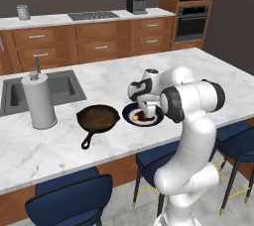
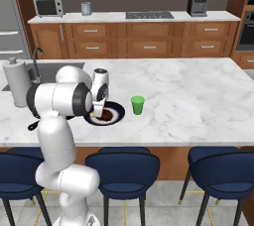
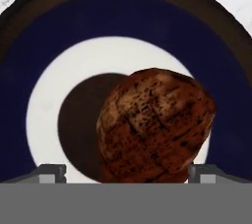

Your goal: Pick up the pan with the steak in it and place it on the dining table. Then place the steak on the plate.

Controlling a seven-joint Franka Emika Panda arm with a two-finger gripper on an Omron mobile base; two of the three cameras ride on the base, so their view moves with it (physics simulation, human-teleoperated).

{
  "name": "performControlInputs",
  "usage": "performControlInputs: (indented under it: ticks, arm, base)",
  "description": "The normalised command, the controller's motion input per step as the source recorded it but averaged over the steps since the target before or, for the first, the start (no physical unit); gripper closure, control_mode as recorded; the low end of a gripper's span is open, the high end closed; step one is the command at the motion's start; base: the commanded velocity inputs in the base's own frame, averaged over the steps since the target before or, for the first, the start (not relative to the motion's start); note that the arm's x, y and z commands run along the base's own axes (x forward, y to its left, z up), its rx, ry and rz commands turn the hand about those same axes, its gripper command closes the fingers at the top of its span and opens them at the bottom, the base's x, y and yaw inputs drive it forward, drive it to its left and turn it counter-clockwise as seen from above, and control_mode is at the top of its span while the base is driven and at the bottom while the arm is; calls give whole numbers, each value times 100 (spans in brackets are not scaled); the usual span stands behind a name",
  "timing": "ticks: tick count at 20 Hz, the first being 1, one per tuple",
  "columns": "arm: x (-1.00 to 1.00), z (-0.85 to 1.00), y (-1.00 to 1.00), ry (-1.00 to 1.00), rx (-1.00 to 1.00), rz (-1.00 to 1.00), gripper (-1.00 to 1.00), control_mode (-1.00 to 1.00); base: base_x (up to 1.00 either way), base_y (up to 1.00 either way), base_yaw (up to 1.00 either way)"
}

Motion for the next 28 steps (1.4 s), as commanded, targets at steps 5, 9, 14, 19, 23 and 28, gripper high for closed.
performControlInputs:
  ticks: [5,9,14,19,23,28]
  arm:
    - [33,8,0,1,2,-6,-100,-100]
    - [-45,37,-8,7,7,-6,-100,-100]
    - [-80,58,-1,4,7,-1,-100,-100]
    - [-73,84,2,2,6,0,-100,-100]
    - [-73,80,14,10,2,3,-100,-100]
    - [-72,57,32,4,0,13,-100,-100]
  base:
    - [0,0,0]
    - [0,0,0]
    - [0,0,0]
    - [0,0,0]
    - [0,0,0]
    - [0,0,0]
